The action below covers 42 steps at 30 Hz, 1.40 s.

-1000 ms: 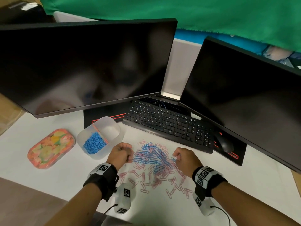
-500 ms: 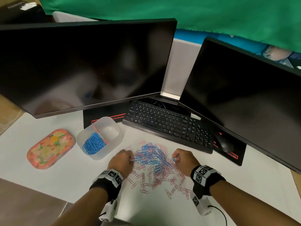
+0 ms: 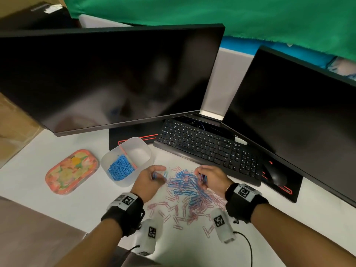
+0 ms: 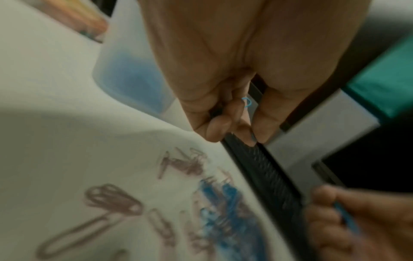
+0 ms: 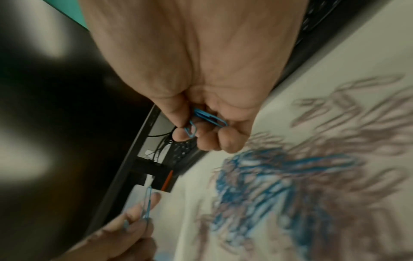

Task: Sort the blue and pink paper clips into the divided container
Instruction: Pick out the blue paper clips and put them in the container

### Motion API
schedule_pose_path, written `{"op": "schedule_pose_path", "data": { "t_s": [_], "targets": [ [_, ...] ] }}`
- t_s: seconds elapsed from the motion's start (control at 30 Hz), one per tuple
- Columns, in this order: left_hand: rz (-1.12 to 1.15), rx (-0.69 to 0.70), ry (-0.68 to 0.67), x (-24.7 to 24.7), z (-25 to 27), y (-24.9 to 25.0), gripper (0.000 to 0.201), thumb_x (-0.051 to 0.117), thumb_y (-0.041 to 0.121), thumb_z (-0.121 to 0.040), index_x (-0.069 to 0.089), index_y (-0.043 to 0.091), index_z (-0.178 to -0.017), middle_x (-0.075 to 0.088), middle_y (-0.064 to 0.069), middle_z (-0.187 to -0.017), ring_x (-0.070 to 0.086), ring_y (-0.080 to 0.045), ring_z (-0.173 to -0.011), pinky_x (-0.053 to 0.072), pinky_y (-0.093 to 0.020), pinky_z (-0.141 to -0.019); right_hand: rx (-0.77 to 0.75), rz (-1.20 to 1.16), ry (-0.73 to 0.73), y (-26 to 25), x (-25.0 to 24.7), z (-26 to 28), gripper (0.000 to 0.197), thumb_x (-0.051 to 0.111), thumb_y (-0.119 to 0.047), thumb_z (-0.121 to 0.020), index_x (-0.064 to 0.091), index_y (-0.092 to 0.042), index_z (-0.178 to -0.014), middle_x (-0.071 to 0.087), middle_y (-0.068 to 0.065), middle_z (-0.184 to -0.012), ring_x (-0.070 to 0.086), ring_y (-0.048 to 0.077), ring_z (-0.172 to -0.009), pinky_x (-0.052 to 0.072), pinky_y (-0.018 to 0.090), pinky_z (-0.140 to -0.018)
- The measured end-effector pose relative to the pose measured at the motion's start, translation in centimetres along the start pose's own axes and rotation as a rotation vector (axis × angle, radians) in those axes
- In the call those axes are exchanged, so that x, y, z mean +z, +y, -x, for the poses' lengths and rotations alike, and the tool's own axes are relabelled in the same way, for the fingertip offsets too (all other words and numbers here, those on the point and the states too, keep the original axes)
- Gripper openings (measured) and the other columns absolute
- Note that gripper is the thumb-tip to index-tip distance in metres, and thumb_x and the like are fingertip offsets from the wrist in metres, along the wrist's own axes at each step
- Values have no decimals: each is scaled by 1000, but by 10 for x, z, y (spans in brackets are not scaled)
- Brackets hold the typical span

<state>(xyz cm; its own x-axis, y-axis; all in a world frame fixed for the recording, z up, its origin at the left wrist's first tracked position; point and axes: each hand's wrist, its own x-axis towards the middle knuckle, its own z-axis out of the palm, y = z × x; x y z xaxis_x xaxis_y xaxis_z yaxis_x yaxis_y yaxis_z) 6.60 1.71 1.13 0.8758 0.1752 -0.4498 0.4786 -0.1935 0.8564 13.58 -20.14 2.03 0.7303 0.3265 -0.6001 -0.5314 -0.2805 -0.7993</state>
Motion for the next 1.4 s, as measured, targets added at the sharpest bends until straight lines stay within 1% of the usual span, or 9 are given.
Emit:
{"op": "schedule_pose_path", "data": {
  "t_s": [0.1,0.23,0.57,0.67,0.77,0.87,0.97,1.17,1.4],
  "targets": [
    [490,-115,-58,-17,5,19,25,45,-6,-86,67,2,-94,43,-4,-64,36,-13,-52,32,-25,-53,2,-181,-86,-27,29,-8,27,38,-7,-100,57,-5,-80,53,9,-68,55,19,-53,38,28,-48],
    [809,-114,-61,-48,11,34,23,36,-2,-81,57,6,-78,49,-7,-71,46,-15,-54,37,-26,-55,0,-186,-207,-65,71,-20,19,44,-2,-96,61,-1,-87,56,9,-64,56,20,-51,41,25,-46],
    [758,-254,293,-101,3,30,16,46,19,-94,56,10,-87,65,-17,-90,60,-31,-83,51,-29,-64,8,210,-336,-117,173,-47,18,47,6,-88,58,-7,-93,59,12,-71,57,18,-55,49,30,-56],
    [721,-287,333,-110,0,26,16,49,24,-94,53,8,-91,55,-12,-75,51,-23,-67,43,-30,-61,43,313,-350,-122,191,-53,20,45,3,-86,52,-13,-76,47,12,-70,45,20,-54,37,31,-54],
    [617,-297,342,-115,-3,25,18,52,26,-93,55,10,-101,48,-10,-81,48,-22,-77,45,-34,-72,-2,416,-329,-122,195,-53,10,51,-6,-84,56,-14,-81,49,12,-77,48,24,-64,43,38,-65],
    [371,-181,394,-108,-6,27,11,55,23,-91,61,19,-99,57,1,-98,53,-20,-99,45,-40,-92,-46,322,-312,-121,182,-48,22,46,-2,-90,63,-2,-105,46,11,-72,44,21,-59,43,37,-60],
    [146,40,428,-92,-6,29,8,58,16,-88,63,21,-85,65,5,-87,62,-8,-80,50,-27,-84,-79,281,-223,-114,141,-37,23,48,-5,-95,63,0,-112,62,13,-92,60,25,-81,53,35,-78],
    [-402,273,-16,-34,-5,25,22,59,11,-80,59,29,-67,67,8,-72,56,-3,-62,45,-18,-67,-151,764,35,-48,39,-22,20,54,-12,-90,65,-25,-80,68,-7,-83,66,16,-83,54,26,-76],
    [-835,244,-245,25,-12,0,17,57,23,-84,64,26,-98,63,4,-103,61,-17,-94,52,-33,-84,-142,999,1,17,12,8,18,53,-9,-83,66,-20,-89,60,-5,-84,59,17,-79,51,29,-73]
  ]
}}
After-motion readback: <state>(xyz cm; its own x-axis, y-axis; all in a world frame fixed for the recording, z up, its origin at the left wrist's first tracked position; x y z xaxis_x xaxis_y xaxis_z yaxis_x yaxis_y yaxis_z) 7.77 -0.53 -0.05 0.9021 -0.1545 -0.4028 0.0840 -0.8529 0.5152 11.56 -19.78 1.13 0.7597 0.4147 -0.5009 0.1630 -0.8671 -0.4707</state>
